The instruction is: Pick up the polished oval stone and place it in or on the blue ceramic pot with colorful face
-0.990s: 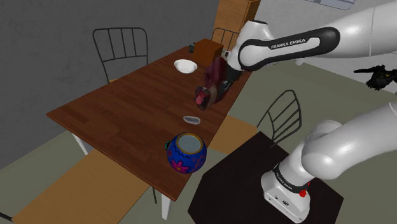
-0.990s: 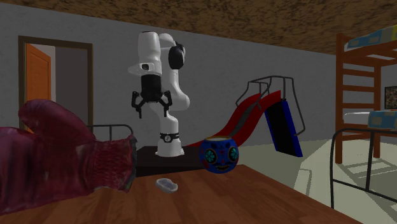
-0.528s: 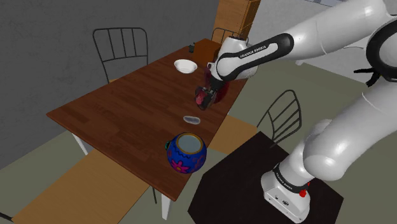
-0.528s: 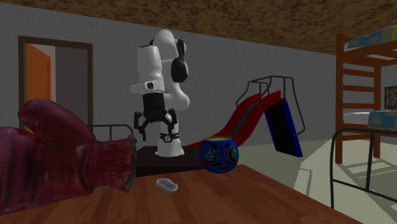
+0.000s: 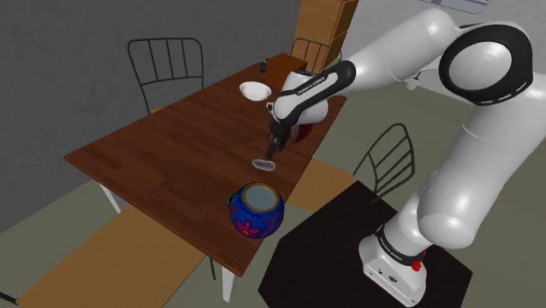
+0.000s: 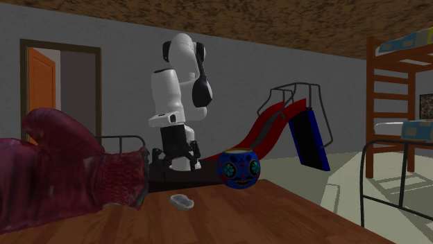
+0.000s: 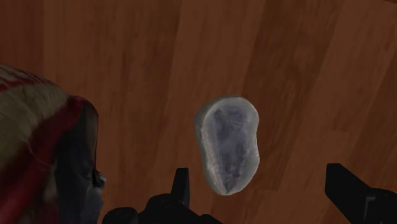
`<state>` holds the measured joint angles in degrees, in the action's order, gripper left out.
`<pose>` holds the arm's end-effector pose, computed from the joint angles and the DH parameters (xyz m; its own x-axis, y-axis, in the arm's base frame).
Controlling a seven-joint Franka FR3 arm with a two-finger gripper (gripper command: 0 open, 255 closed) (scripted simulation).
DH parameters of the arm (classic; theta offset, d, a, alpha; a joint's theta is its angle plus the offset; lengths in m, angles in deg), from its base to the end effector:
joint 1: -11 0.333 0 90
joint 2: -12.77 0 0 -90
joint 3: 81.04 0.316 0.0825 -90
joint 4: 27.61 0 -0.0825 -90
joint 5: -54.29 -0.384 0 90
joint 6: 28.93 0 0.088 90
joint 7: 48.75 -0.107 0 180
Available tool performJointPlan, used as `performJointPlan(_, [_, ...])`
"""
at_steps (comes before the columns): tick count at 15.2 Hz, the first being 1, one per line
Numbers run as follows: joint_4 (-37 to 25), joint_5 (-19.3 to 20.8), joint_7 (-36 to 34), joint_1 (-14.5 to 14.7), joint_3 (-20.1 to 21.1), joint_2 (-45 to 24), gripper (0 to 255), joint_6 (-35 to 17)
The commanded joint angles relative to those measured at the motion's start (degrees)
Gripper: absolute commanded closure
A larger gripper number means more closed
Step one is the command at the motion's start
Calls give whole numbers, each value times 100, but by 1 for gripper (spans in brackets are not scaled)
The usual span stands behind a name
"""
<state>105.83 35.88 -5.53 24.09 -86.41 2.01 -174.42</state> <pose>0.5174 0.0659 0.2600 0.8079 0.5774 0.1176 0.5888 -0.7993 -0.1205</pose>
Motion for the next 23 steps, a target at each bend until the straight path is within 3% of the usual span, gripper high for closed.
performJointPlan(1, [-35, -87, 85, -4, 39, -165, 0, -124])
performJointPlan(6, [-59, -261, 208, -14, 127, -490, 0, -419])
performJointPlan(13, [-59, -260, 207, -14, 127, -489, 0, -418])
performJointPlan(14, [-59, -260, 207, -14, 127, -489, 255, -418])
performJointPlan(23, [-59, -260, 207, -14, 127, -489, 255, -418])
